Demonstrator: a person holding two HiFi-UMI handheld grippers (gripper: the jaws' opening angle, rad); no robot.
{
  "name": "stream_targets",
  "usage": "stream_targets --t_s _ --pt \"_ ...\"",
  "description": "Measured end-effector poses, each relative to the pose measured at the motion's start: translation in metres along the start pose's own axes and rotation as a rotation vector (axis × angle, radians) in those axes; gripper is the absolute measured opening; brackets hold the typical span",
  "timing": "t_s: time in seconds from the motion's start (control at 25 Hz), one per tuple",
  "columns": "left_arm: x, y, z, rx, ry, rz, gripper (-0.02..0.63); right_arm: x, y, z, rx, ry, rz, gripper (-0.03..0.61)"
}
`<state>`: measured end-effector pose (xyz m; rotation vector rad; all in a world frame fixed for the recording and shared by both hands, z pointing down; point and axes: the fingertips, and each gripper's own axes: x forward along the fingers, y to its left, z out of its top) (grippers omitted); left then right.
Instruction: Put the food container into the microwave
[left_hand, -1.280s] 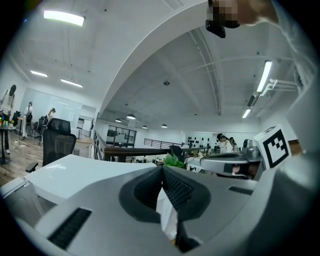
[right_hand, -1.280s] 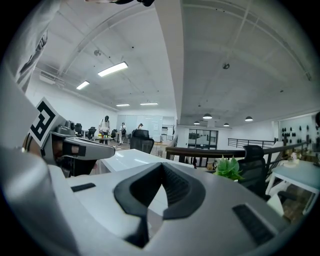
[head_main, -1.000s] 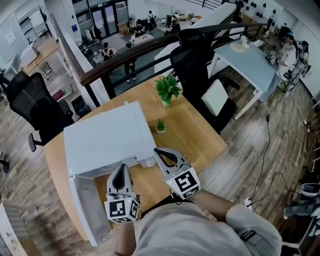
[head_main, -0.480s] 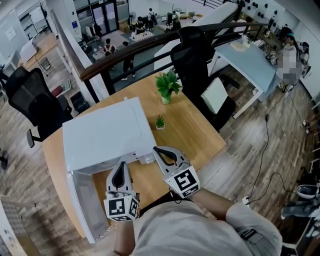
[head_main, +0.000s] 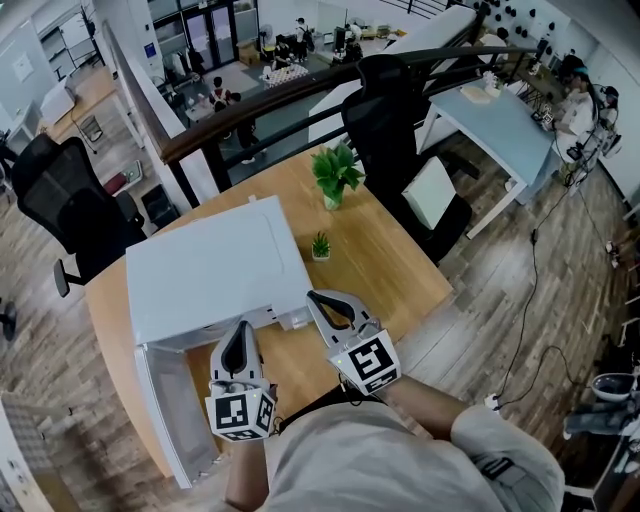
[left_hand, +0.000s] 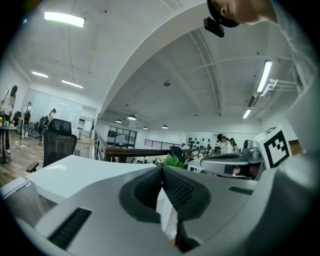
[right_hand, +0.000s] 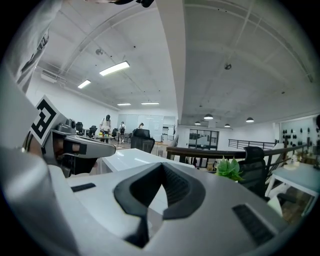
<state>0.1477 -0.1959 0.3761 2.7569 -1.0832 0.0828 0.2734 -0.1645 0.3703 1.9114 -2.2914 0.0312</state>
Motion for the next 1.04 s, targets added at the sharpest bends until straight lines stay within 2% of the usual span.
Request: stream_targets --t_s 1.04 --pt "0.003 -0.009 -0.003 0.006 0.006 -0.021 0.012 -0.008 -0.008 -0.009 0.040 0.006 -0.003 0.003"
